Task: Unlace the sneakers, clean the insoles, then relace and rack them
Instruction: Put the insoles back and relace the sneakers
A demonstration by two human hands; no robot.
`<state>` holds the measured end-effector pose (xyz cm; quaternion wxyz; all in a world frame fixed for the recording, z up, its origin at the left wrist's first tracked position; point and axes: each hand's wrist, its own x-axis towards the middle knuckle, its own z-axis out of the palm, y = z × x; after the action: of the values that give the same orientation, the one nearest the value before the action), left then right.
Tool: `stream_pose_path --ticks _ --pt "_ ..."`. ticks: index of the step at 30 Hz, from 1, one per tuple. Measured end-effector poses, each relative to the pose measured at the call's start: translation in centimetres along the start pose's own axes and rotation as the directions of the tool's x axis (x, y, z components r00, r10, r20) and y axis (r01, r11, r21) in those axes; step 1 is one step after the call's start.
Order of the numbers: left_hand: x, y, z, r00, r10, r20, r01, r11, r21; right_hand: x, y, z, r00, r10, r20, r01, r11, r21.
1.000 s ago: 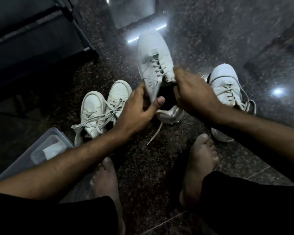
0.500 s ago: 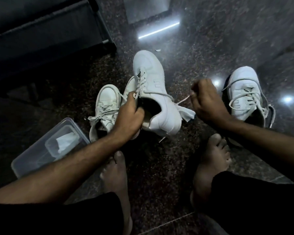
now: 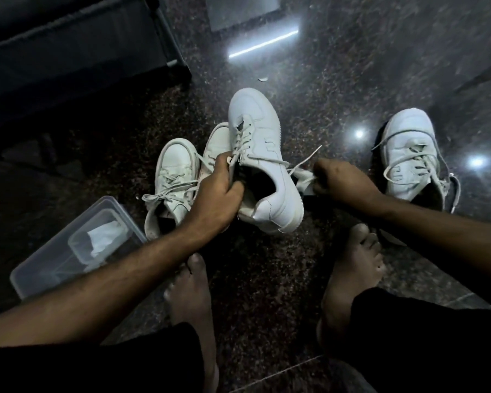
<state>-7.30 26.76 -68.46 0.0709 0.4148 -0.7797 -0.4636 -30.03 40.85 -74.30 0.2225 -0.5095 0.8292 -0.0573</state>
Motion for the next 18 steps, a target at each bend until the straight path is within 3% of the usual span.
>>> stream_pose_path --ticks 3,6,12,15,18 --pt "0.1 0.1 0.7 0.999 0.040 0.004 -0.040 0.999 0.007 -0.5 2.0 -1.0 0.973 0.205 -0.108 -0.201 0.978 0.050" --pt "0.3 0.6 1.7 0.998 0.061 0.019 -0.062 0.997 0.045 -1.6 4.5 -1.4 0.955 0.274 -0.111 -0.274 0.962 0.012" --pt "-0.4 0.5 2.8 0.988 0.091 0.127 -0.111 0.981 0.159 -3.0 4.5 -0.7 0.972 0.228 0.064 -0.218 0.968 -0.126" --pt "-0.7 0.2 3.4 0.980 0.104 0.168 -0.139 0.968 0.211 -3.7 3.0 -1.7 0.981 0.191 -0.030 -0.194 0.961 -0.198" --pt "-0.7 0.1 3.9 0.975 0.089 0.202 -0.142 0.952 0.271 -3.9 0.5 -2.3 0.994 0.045 -0.102 -0.052 0.996 -0.067"
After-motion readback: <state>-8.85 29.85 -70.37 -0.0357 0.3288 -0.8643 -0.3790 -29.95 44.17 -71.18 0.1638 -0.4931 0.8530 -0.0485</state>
